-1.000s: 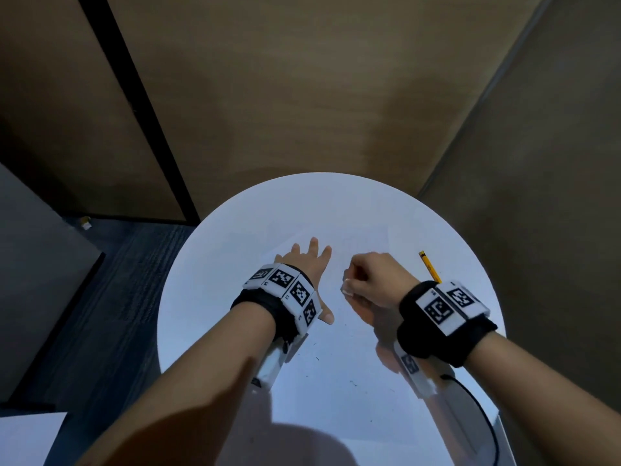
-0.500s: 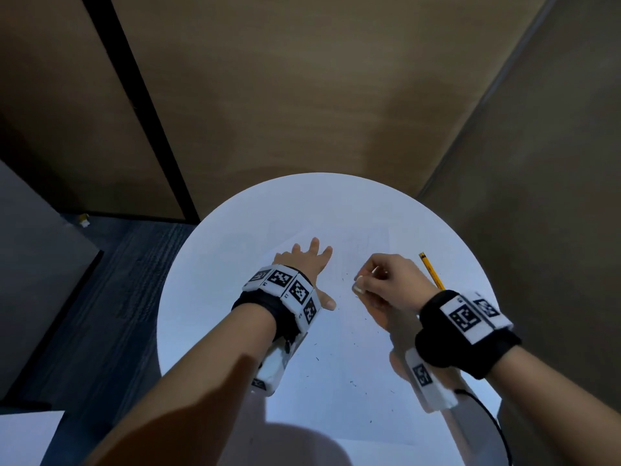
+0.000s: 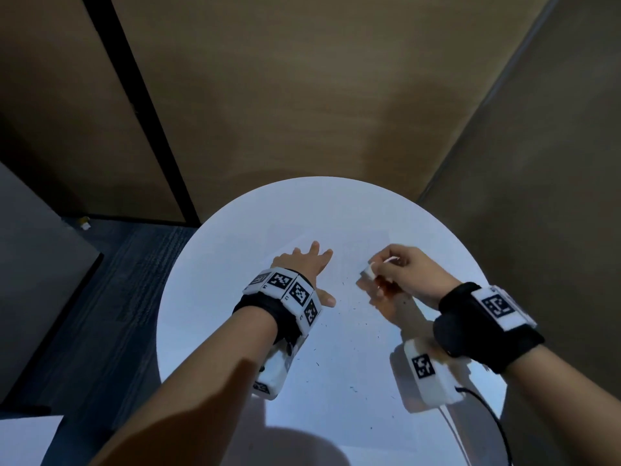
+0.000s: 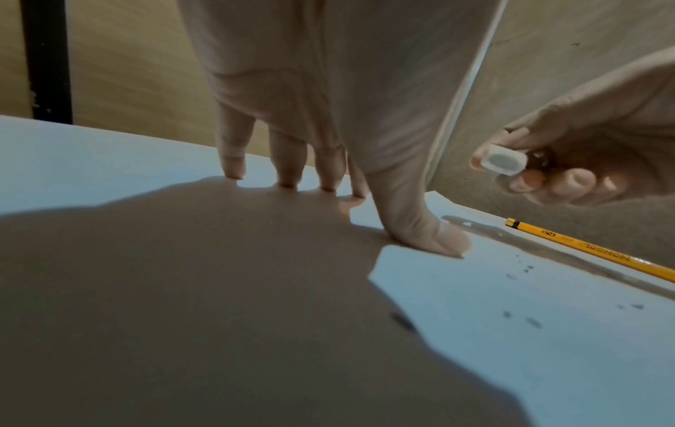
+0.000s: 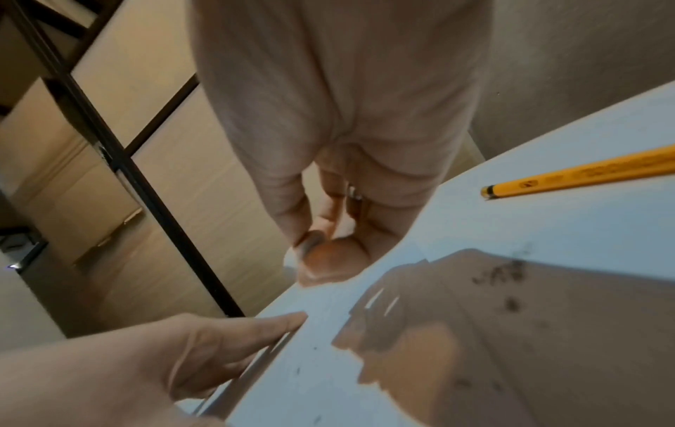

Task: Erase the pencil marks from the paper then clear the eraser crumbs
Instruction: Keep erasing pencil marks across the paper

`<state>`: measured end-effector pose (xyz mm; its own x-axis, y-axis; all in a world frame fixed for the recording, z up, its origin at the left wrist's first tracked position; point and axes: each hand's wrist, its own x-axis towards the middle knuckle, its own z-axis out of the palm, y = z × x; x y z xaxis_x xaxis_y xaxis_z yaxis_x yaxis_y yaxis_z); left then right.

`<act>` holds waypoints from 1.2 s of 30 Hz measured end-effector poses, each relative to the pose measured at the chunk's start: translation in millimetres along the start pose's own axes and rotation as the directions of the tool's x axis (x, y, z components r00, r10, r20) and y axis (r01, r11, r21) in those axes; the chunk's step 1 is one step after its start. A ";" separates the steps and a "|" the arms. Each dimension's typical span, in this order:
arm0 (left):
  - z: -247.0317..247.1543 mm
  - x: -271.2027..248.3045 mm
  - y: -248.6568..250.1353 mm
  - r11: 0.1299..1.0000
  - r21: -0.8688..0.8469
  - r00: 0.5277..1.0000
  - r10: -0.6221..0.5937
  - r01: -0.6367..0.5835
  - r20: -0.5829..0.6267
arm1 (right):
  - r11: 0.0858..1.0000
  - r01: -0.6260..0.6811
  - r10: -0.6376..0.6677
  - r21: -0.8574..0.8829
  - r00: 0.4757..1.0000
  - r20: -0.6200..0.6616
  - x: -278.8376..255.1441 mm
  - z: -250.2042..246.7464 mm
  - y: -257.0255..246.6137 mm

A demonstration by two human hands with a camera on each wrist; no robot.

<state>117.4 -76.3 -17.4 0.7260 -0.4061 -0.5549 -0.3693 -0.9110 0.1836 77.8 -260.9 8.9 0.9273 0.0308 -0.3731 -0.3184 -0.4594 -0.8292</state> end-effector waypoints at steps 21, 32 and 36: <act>24.8 -14.0 4.2 0.998 -0.066 0.998 -0.009 0.005 -0.057 | 0.865 0.169 -0.092 -0.472 0.979 0.182 13.3 32.8 -9.7; 13.5 -4.9 1.6 0.993 -0.107 0.999 -0.042 0.042 0.006 | 0.854 0.134 0.041 -0.503 0.946 0.323 19.5 37.2 -17.0; 13.3 -3.4 2.4 0.990 -0.131 0.999 -0.045 0.045 0.006 | 0.847 0.141 -0.073 -0.512 0.986 0.152 34.7 37.8 -24.2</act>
<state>106.3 -76.1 -25.9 0.7384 -0.3646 -0.5673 -0.2569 -0.9299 0.2632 110.2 -215.1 0.3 0.9072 0.1987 -0.3708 -0.0376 -0.8397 -0.5418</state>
